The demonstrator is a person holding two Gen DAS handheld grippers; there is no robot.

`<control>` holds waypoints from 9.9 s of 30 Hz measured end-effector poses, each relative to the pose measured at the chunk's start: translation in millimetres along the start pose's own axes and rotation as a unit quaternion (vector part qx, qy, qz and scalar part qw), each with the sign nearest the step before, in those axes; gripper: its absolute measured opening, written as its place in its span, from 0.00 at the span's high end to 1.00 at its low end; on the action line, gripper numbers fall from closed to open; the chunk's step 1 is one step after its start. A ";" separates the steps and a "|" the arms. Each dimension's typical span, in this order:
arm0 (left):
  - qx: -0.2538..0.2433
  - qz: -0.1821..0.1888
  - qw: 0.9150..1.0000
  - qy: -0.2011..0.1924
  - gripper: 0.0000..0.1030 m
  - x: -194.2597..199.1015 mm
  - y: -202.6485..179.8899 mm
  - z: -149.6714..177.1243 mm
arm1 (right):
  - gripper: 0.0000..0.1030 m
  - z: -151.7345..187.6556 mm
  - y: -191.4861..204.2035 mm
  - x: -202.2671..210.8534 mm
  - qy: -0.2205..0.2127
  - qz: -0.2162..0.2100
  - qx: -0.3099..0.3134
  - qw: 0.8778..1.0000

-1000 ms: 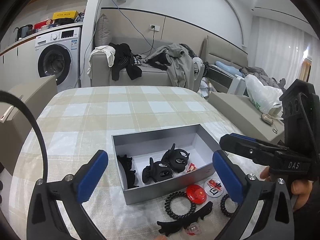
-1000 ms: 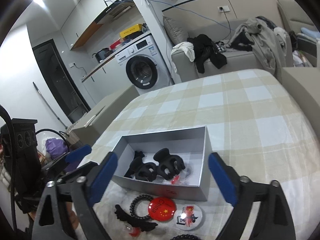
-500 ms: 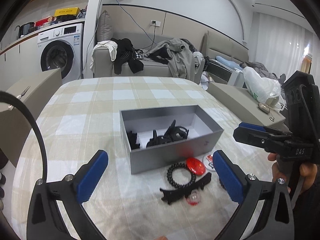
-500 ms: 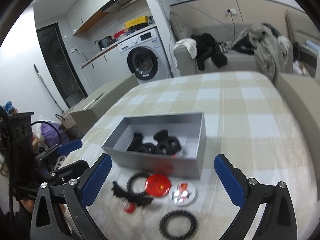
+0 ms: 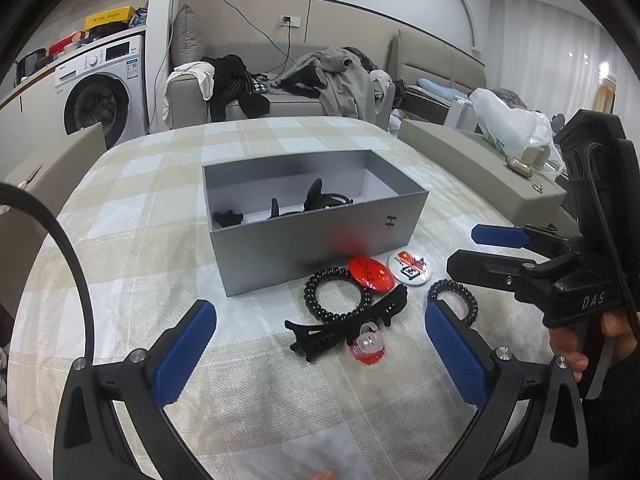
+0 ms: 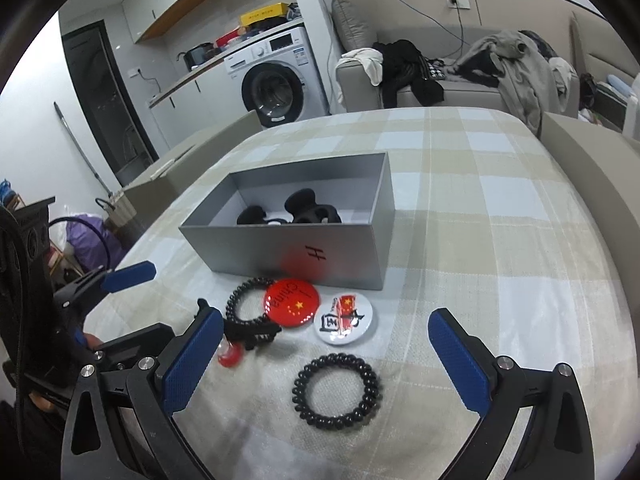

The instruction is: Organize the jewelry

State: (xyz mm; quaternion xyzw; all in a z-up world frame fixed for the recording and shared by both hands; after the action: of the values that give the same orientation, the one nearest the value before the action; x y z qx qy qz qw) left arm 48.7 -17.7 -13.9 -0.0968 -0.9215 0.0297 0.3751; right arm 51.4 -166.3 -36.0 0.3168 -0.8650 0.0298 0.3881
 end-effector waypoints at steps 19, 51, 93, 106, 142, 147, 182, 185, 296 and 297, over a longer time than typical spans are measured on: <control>-0.019 -0.001 1.000 0.014 0.01 -4.3 -8.6 10.1 | 0.31 32.6 2.2 10.3 0.013 0.019 0.023 0.999; -0.013 0.006 1.000 0.021 0.01 -6.5 -7.2 9.6 | 0.82 38.1 -6.3 -2.5 0.037 0.073 0.029 0.996; -0.092 0.028 0.993 0.063 0.75 -15.3 -36.5 25.8 | 0.92 33.5 -0.4 4.9 0.009 0.040 0.031 0.999; -0.094 0.036 0.993 0.059 0.88 -11.9 -37.3 26.3 | 0.92 33.5 1.6 5.3 0.009 0.039 0.031 0.999; -0.044 -0.008 0.996 -0.071 0.88 24.0 -6.8 -54.1 | 0.92 -57.4 16.7 52.7 -0.119 -0.028 -0.004 0.993; -0.029 -0.016 0.996 -0.082 0.88 21.1 6.3 -66.7 | 0.92 -75.9 14.2 48.9 -0.129 -0.036 -0.017 0.991; -0.013 -0.045 0.998 -0.047 0.88 -10.3 21.2 -54.3 | 0.92 -66.2 -19.3 -5.4 -0.087 -0.033 -0.084 0.992; -0.012 -0.045 0.998 -0.047 0.88 -10.3 21.3 -54.3 | 0.92 -66.0 -19.3 -5.9 -0.085 -0.032 -0.083 0.992; -0.001 -0.037 0.998 0.041 0.01 -17.7 8.9 8.5 | 0.00 -7.6 -18.0 -55.2 0.099 0.117 0.052 0.987; -0.001 -0.037 0.998 0.041 0.01 -17.5 9.0 8.6 | 0.00 -8.7 -18.0 -56.2 0.099 0.116 0.053 0.987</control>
State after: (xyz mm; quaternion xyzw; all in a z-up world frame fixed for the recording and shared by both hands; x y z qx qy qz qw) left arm 56.4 -12.2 -33.2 -0.0642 -0.9082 0.0111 0.4135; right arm 95.4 -148.6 -72.2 0.2294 -0.8503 0.1518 0.4487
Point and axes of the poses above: each gripper's, at about its wrist camera, not at the fingertips, and x roughly against the way its jaws point, y to its left, z to its underside, the point moved 3 cm from there along -x, roughly the way its jaws point, and after that the axes turned 4 degrees about y, right-handed, at the moved point
